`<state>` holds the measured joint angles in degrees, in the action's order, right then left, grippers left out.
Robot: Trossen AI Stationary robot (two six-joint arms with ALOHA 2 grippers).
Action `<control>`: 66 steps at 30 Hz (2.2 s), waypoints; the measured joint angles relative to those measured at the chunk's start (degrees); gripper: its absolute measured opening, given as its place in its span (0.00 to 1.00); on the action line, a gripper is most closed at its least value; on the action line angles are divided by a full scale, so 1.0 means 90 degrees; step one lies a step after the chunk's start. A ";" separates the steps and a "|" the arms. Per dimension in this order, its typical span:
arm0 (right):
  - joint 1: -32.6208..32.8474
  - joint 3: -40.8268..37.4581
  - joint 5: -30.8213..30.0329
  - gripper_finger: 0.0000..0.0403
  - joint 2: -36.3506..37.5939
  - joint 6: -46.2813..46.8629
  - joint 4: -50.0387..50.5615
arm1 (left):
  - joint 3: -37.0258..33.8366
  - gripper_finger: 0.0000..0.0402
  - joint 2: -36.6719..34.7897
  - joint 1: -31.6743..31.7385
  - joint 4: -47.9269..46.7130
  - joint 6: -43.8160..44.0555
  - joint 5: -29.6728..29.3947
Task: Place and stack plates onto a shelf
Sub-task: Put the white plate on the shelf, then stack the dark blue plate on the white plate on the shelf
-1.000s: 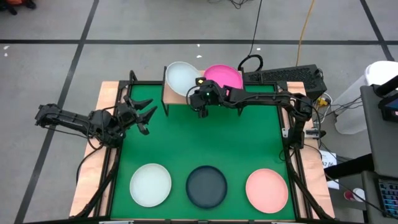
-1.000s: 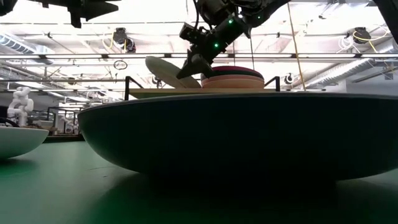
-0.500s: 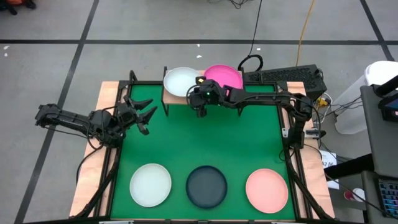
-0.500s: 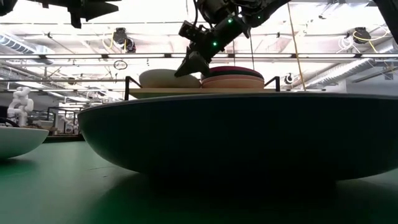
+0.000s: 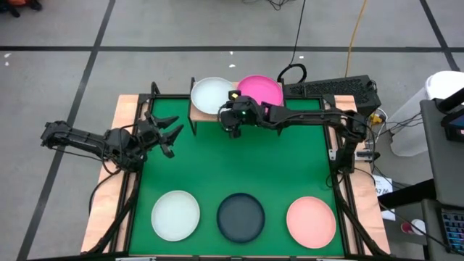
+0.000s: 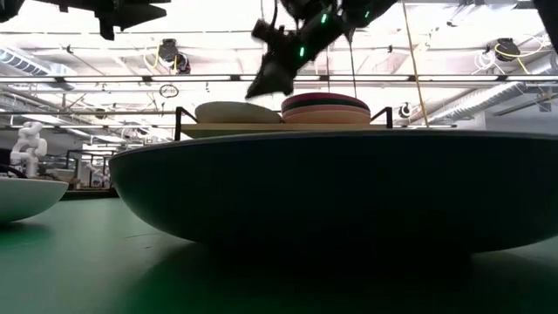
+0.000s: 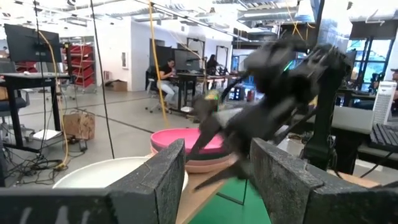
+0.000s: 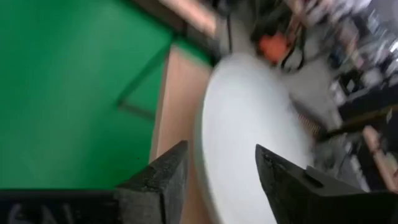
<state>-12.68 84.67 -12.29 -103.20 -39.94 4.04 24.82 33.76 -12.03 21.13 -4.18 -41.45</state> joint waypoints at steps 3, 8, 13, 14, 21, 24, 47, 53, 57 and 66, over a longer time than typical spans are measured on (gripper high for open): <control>0.0318 0.0017 -0.0006 0.44 0.0494 -0.0100 0.0044 | 0.0000 0.47 -0.0002 0.0000 -0.0170 -0.0081 -0.0005; 0.1073 0.0014 -0.0157 0.43 0.1571 0.0374 0.0849 | 0.0000 0.47 0.0069 0.0000 -0.0605 -0.0607 -0.0089; 0.1884 -0.0286 -0.0133 0.43 0.2634 0.1012 0.1202 | 0.0000 0.47 0.0295 0.0017 -0.0668 0.0545 -0.0091; 0.2040 -0.0451 -0.0131 0.43 0.2824 0.1079 0.1163 | 0.0000 0.47 0.0338 0.0017 -0.0678 0.0660 -0.0092; 0.2979 -0.1889 -0.0165 0.43 0.4023 0.1374 0.0400 | 0.0000 0.47 0.0742 -0.0027 -0.0673 0.0789 0.0857; 0.3283 -0.2559 -0.0307 0.43 0.4448 0.1319 -0.0388 | 0.0162 0.47 0.1009 -0.0225 -0.1163 0.0663 0.1264; 0.3674 -0.3842 -0.1161 0.43 0.5043 0.0860 -0.1925 | 0.2278 0.47 0.4912 -0.2017 -0.4859 0.0897 0.2630; 0.3674 -0.3842 -0.1161 0.43 0.5044 0.0862 -0.1939 | 0.2278 0.47 0.4930 -0.2247 -0.5152 0.2007 0.3282; 0.3674 -0.3842 -0.1158 0.43 0.5044 0.0865 -0.1951 | 0.2267 0.47 0.4930 -0.2294 -0.5771 0.2824 0.3334; 0.3674 -0.3842 -0.1156 0.43 0.5044 0.1151 -0.1942 | 0.2159 0.47 0.4930 -0.2014 -0.6172 0.3056 0.3789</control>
<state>20.38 50.09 -22.70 -57.80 -29.58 -13.43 44.25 78.13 -30.16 -34.42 23.33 -7.35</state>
